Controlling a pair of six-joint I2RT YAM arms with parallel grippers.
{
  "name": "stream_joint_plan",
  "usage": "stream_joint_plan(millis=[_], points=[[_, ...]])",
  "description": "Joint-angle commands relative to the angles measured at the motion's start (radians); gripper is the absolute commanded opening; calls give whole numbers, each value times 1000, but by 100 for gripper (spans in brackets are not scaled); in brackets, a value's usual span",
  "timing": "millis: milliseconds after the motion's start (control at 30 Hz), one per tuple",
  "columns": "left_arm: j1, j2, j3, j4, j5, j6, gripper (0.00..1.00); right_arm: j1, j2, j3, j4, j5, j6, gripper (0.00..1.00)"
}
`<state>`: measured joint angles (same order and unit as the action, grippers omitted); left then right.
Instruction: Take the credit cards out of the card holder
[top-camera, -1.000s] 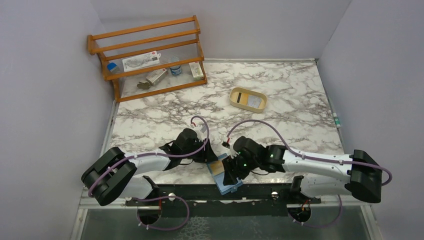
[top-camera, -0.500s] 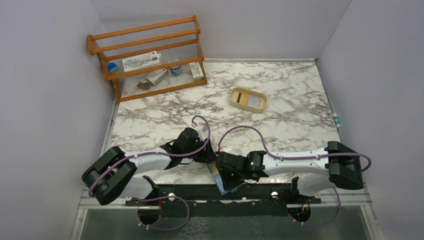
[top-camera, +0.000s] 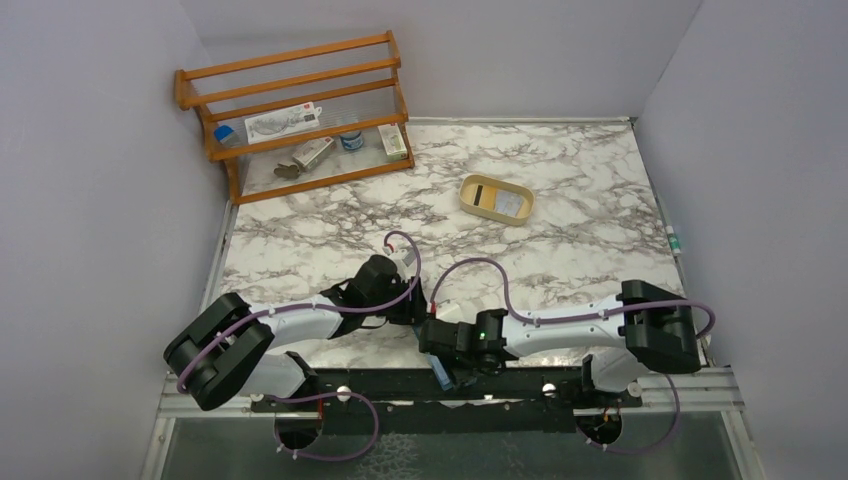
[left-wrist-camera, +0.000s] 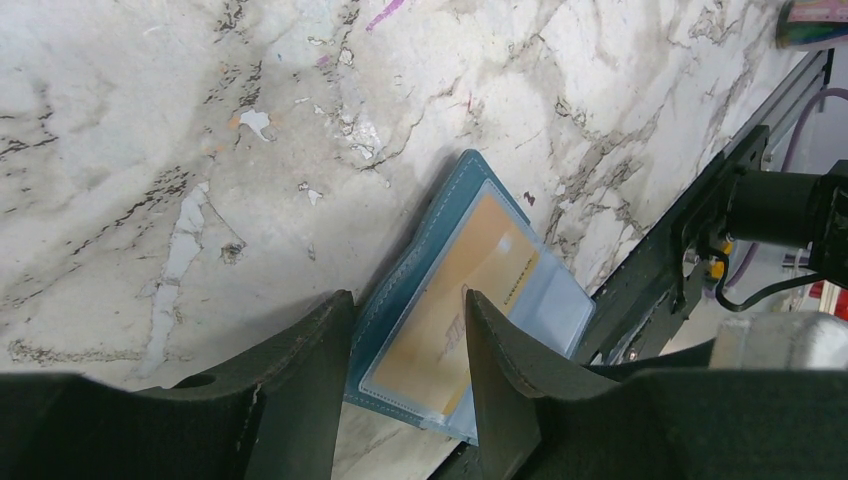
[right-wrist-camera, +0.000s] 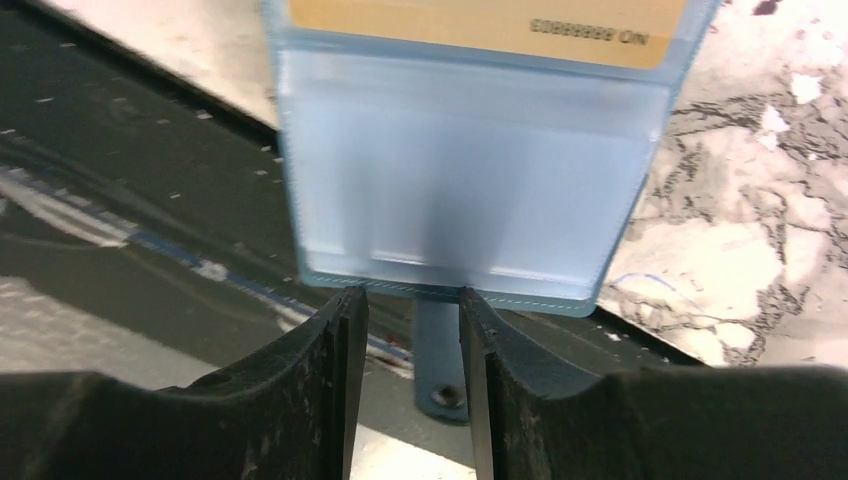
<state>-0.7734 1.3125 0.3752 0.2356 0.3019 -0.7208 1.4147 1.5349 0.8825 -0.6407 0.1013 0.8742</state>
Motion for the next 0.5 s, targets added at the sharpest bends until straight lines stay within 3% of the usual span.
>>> stream_joint_plan(millis=[0,267,367,467], points=[[0,21,3,-80,-44,23,47,9,43,4,-78,101,28,43],[0,10,0,-86,-39,19,47,4,107,-19,-81,165,22,37],[0,3,-4,-84,-34,12,47,-5,131,-28,-44,158,8,16],[0,-7,-12,-84,-29,3,47,-12,163,-30,-25,160,0,2]])
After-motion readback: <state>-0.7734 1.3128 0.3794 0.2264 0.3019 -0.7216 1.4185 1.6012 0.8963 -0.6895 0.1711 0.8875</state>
